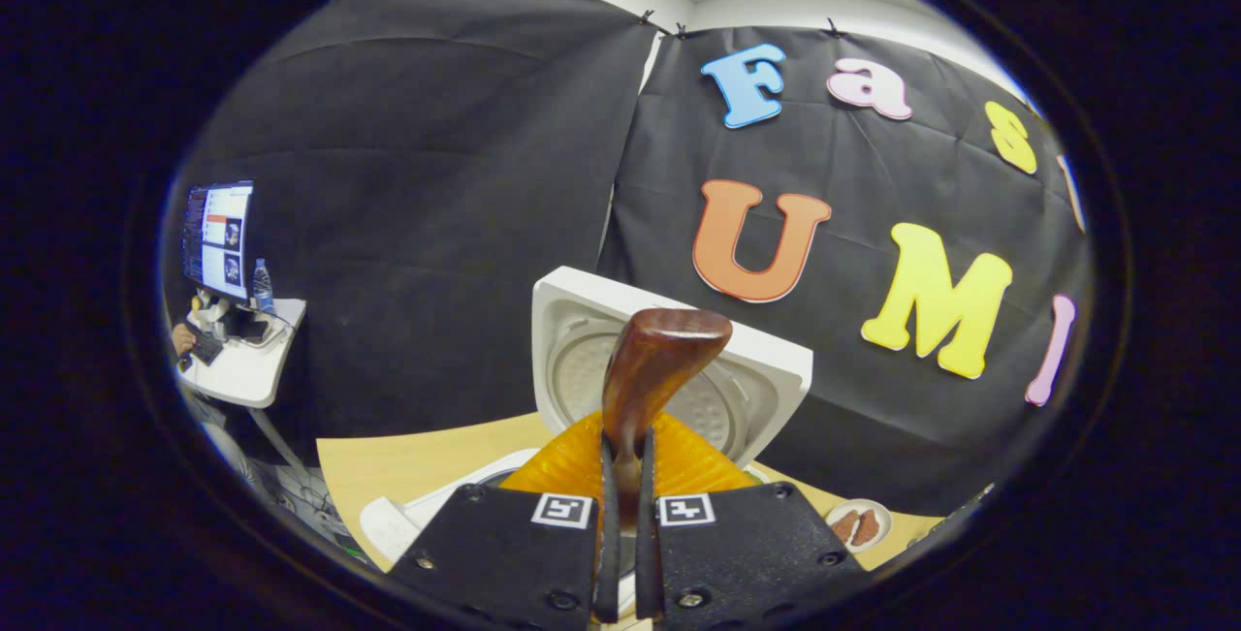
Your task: Close the left gripper, press the button to open the rice cooker; take a wooden spoon from the chopstick holder with the right hand, scoop a spoonful of rice and pour it into the rice cooker, then put the wooden spoon back into the chopstick holder.
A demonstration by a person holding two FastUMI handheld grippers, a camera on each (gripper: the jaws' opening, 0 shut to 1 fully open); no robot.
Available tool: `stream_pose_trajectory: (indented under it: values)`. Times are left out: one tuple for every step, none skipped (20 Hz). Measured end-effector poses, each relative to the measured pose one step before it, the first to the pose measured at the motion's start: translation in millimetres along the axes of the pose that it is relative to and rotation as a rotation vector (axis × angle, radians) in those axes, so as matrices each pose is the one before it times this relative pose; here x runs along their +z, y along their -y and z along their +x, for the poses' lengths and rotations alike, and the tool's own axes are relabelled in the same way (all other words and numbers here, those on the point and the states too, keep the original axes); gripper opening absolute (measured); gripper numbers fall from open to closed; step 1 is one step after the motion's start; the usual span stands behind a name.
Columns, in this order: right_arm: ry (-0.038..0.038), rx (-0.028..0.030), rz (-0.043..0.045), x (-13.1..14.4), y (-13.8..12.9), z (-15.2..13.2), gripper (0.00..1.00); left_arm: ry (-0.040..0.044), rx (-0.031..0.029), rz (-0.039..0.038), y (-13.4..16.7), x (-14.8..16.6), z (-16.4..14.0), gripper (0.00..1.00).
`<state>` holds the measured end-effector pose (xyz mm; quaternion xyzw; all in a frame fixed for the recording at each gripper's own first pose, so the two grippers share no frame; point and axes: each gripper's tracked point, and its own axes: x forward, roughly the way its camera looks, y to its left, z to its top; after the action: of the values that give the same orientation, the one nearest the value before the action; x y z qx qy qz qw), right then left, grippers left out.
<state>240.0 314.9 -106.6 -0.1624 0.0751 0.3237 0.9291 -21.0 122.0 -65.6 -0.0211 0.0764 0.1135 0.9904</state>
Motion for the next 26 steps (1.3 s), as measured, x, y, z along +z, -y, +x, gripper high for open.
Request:
stream_pose_trajectory:
  values:
    - [0.00139,0.00130,0.00536,0.52,0.21,-1.49,0.12,0.00161,-0.00114,-0.00025,0.64,1.59,-0.54,0.95]
    - [0.00205,-0.00109,0.00999,0.24,1.03,-0.47,0.12,0.00001,-0.00054,0.00064,0.86,-0.04,-0.59,0.94]
    - [0.00245,-0.00140,0.01366,1.70,0.86,-2.51,0.12,-0.00025,-0.00139,0.00136,0.85,0.33,0.28,0.94]
    - [0.00070,-0.00166,0.02010,-0.14,0.71,-1.90,0.12,0.00148,-0.00273,0.00169,1.11,1.29,-1.30,0.94]
    - [-0.00017,-0.00037,0.02497,1.05,3.45,-1.85,0.12,0.00223,-0.00283,0.00138,1.36,1.66,0.96,0.94]
    - [-0.00145,-0.00090,0.03078,0.79,3.99,-2.49,0.12,0.00070,-0.00356,-0.00046,2.47,0.67,0.39,0.94]
    - [-0.00096,0.00062,0.03357,0.81,3.31,-2.88,0.12,-0.00014,-0.00463,-0.00222,3.56,1.33,1.13,0.95]
    - [-0.00095,0.00232,0.03758,0.88,3.61,-3.72,0.12,-0.00080,-0.00718,-0.00524,4.74,0.82,1.37,0.94]
    - [-0.00125,0.00413,0.04012,0.27,3.88,-4.60,0.12,-0.00511,-0.01269,-0.00377,5.43,-1.14,-0.11,0.94]
    - [-0.00312,0.00055,0.04226,2.82,6.69,-2.98,0.12,-0.00173,-0.01132,0.00175,7.16,-0.32,1.97,0.95]
    - [-0.00178,-0.00336,0.04324,1.58,6.52,-6.53,0.11,-0.00245,-0.01278,0.00389,6.10,-1.08,1.98,0.95]
    - [-0.00043,-0.00623,0.04256,0.89,9.80,-7.72,0.12,-0.00218,-0.01429,0.00357,6.76,-0.03,2.96,0.94]
    - [0.00100,-0.00904,0.03930,2.59,10.24,-8.77,0.12,-0.00213,-0.01549,0.00428,6.05,-0.95,1.64,0.94]
    - [0.00197,-0.01275,0.03779,3.31,12.33,-9.42,0.12,-0.00074,-0.01879,0.00696,7.53,0.36,4.04,0.94]
    - [0.00272,-0.01332,0.03737,3.93,11.41,-10.72,0.12,0.00043,-0.02294,0.01034,7.38,0.45,3.42,0.95]
    - [0.00491,-0.00990,0.03341,4.46,11.13,-9.58,0.12,-0.00164,-0.02584,0.01528,7.93,-0.73,4.72,0.95]
    - [0.00556,-0.01174,0.03033,4.27,10.82,-10.87,0.12,-0.00287,-0.01882,0.01273,4.80,-1.47,3.95,0.95]
    - [0.00637,-0.01524,0.02718,4.05,12.30,-11.14,0.12,-0.00214,-0.01773,0.00876,4.59,-0.50,5.35,0.94]
    - [0.00700,-0.01609,0.02481,4.64,12.12,-11.03,0.12,-0.00059,-0.01094,0.00418,4.16,1.13,4.06,0.94]
    - [0.00974,-0.01875,0.02156,3.64,13.93,-10.84,0.12,0.00024,-0.01093,-0.00024,3.92,1.24,5.23,0.94]
    - [0.01165,-0.02265,0.01651,4.36,12.86,-10.52,0.12,0.00034,-0.01311,-0.00123,5.76,0.53,4.81,0.94]
    - [0.00947,-0.02668,0.01166,4.39,13.60,-12.47,0.12,-0.00111,-0.01921,0.00431,5.77,-1.67,6.09,0.94]
    - [0.00852,-0.02844,0.00890,3.87,14.34,-12.11,0.12,-0.00146,-0.01269,0.01080,3.22,-1.64,3.67,0.94]
    - [0.00888,-0.02834,0.00759,2.76,14.91,-9.66,0.11,-0.00167,-0.01124,0.01009,3.08,-1.88,4.03,0.94]
    - [0.00867,-0.03008,0.00604,2.65,15.25,-9.66,0.12,-0.00114,-0.01436,0.00734,5.06,0.20,5.77,0.94]
    - [0.00563,-0.03089,0.00435,1.98,16.09,-9.53,0.12,-0.00176,-0.01079,0.00448,4.56,0.46,7.21,0.95]
